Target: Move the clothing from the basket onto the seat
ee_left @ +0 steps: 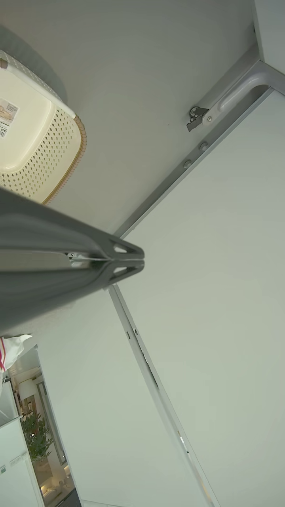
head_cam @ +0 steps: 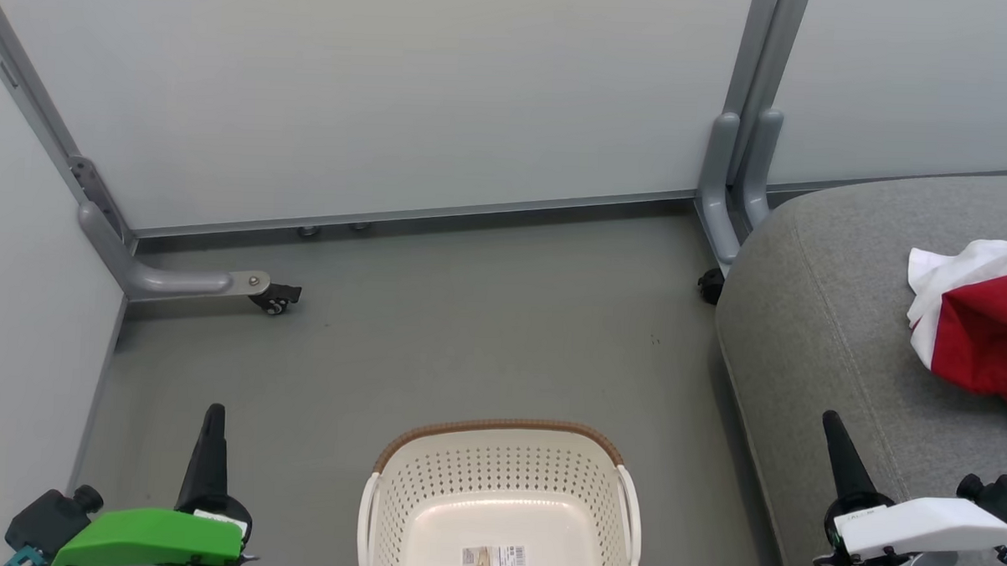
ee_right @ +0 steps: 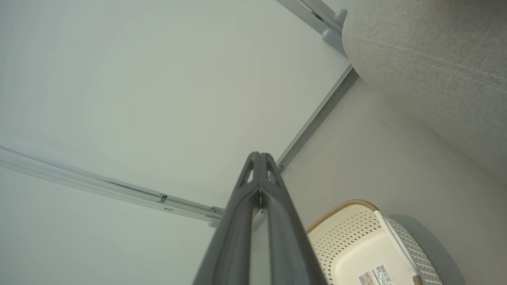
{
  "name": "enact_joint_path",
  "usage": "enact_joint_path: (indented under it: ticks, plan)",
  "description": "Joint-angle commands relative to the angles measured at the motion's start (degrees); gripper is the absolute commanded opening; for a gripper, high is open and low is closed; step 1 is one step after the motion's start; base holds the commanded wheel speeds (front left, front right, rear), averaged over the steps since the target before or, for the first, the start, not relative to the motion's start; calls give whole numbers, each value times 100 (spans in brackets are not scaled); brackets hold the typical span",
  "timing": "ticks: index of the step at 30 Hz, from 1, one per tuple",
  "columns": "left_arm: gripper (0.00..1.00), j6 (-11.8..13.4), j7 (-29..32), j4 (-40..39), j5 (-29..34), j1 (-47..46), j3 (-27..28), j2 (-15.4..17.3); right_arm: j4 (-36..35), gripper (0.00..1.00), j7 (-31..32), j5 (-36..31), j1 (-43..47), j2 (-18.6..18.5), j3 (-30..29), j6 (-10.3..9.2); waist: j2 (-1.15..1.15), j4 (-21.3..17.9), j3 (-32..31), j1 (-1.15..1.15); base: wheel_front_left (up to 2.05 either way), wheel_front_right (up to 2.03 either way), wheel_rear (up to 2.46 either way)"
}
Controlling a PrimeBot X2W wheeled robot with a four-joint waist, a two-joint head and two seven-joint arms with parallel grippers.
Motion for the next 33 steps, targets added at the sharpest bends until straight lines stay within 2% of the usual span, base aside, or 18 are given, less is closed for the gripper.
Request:
enact_joint_path:
  ticks: [1, 33]
  plan:
    - [0, -38, 37, -20, -168, -196, 39, 46, -22, 0, 36, 162, -158, -50, -36, -1, 0, -1, 8, 0, 0, 0, 0]
    - [0, -77, 493, 205, -1852, -533, 317, 29, 140, 0, 487, 1706, -448, -42, -249, -2, 0, -18, 165, 0, 0, 0, 0]
